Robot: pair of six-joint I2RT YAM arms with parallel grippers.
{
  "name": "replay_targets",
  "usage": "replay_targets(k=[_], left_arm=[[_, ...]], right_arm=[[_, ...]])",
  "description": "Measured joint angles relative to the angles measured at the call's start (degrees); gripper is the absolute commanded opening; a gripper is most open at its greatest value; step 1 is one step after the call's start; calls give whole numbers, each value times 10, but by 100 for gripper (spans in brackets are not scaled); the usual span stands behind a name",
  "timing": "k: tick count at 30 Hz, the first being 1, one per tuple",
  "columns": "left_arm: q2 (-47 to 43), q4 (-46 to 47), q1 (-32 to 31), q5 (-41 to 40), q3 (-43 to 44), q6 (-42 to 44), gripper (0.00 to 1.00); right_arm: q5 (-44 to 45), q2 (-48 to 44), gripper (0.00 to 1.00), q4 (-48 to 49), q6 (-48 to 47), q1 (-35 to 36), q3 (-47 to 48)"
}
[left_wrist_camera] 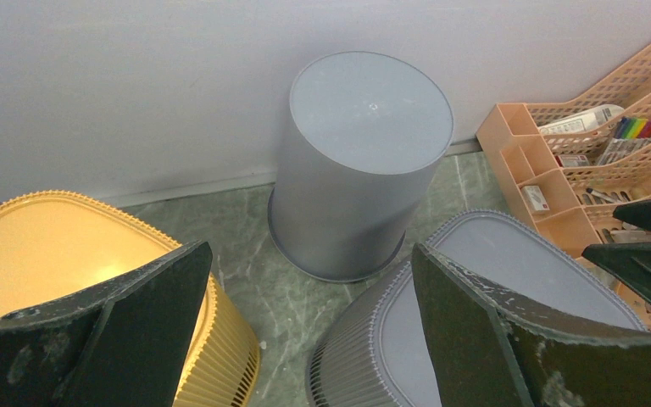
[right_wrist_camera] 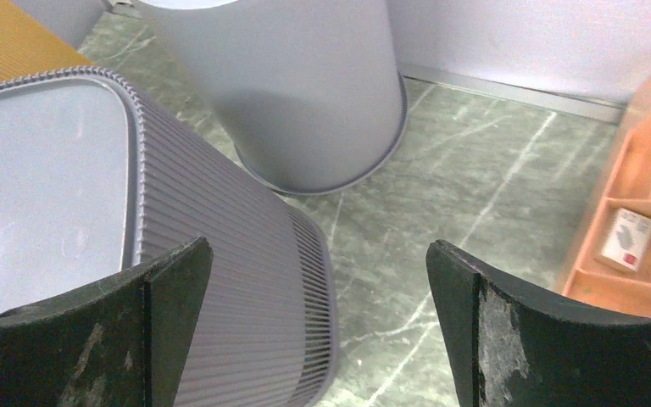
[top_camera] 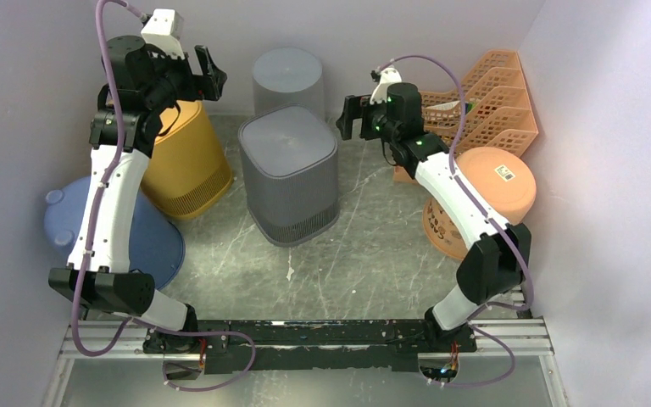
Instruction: Turn the large container upside down
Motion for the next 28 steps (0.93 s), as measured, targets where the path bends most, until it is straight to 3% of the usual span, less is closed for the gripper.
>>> replay_targets(k=[14, 28], left_arm=[[-32, 14, 0, 19, -30, 0, 100], [-32, 16, 0, 20, -35, 0, 100]], right_arm=[[134, -110, 100, -72, -60, 11, -1], [168, -146, 100, -82, -88, 15, -10]])
